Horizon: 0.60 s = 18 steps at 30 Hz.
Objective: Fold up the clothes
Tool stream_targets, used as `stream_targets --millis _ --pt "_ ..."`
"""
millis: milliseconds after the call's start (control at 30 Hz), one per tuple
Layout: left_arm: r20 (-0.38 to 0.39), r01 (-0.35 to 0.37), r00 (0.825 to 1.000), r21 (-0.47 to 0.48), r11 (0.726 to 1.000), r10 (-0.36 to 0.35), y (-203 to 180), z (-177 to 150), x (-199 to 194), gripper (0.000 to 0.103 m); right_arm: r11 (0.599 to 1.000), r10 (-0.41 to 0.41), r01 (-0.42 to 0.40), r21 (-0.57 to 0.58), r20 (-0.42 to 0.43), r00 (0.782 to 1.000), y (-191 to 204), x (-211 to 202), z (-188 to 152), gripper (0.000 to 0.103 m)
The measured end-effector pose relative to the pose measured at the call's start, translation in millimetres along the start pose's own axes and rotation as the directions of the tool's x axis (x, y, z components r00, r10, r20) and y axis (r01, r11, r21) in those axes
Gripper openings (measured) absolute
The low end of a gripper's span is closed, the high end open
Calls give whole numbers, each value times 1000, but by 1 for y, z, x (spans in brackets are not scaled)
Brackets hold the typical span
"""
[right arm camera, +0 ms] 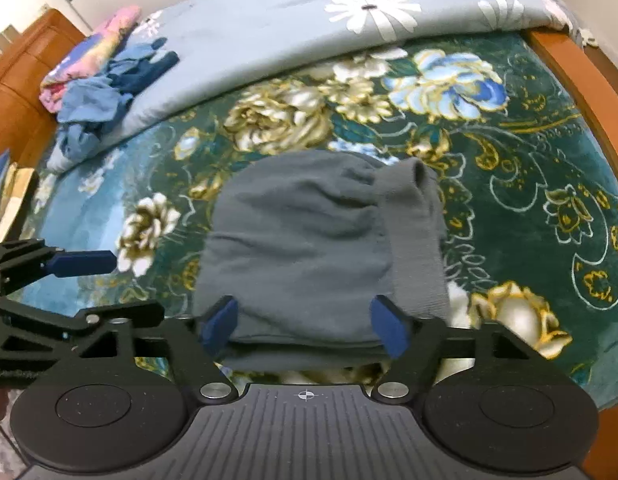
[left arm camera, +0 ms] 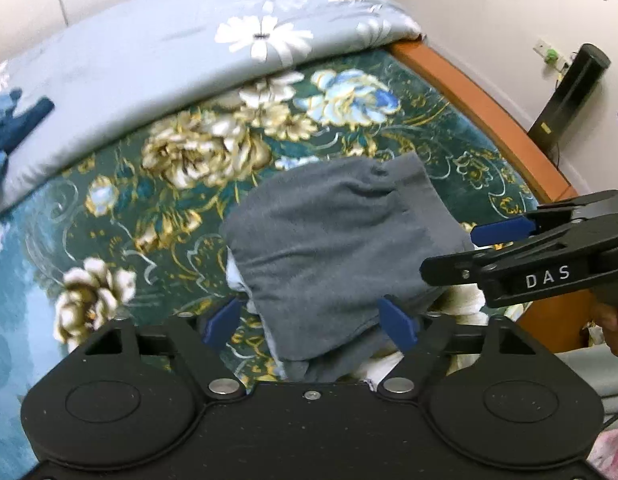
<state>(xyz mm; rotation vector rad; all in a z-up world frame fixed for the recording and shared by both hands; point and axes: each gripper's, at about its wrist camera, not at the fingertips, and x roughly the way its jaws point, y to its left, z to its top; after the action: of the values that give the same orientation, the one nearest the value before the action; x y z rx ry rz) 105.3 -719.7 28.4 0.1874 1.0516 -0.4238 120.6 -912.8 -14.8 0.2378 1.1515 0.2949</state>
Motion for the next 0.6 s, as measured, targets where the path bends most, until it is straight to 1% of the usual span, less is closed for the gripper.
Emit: stream_targets --millis 67,100,200,267,300,333,500,600 --pt "28 -7 1000 -3 1000 7 6 -5 -11 84 1000 -11 11 -18 20 1000 15 -6 -4 83" --pt "41 -11 999 -7 1000 11 10 -7 -17 85 999 -17 18 -27 33 999 24 -10 -8 85" --pt "94 -20 995 -17 1000 22 24 -21 -39 87 998 -34 38 -52 73 997 53 -21 -21 86" --pt "131 -33 991 -33 999 37 35 -34 -58 91 996 -45 52 -68 100 994 72 -29 -29 87" --pt "146 -38 988 -44 998 44 41 -42 -68 92 995 -51 60 -76 114 992 82 -32 -33 97" --pt "160 -41 986 -57 998 49 46 -50 -77 93 994 -56 67 -84 127 990 92 -36 -37 102" --pt "202 -59 976 -116 992 82 76 -96 -117 97 987 -80 105 -121 195 977 140 -55 -57 103" --pt "213 -71 971 -176 982 108 94 -125 -138 97 979 -76 112 -170 203 976 172 -59 -74 103"
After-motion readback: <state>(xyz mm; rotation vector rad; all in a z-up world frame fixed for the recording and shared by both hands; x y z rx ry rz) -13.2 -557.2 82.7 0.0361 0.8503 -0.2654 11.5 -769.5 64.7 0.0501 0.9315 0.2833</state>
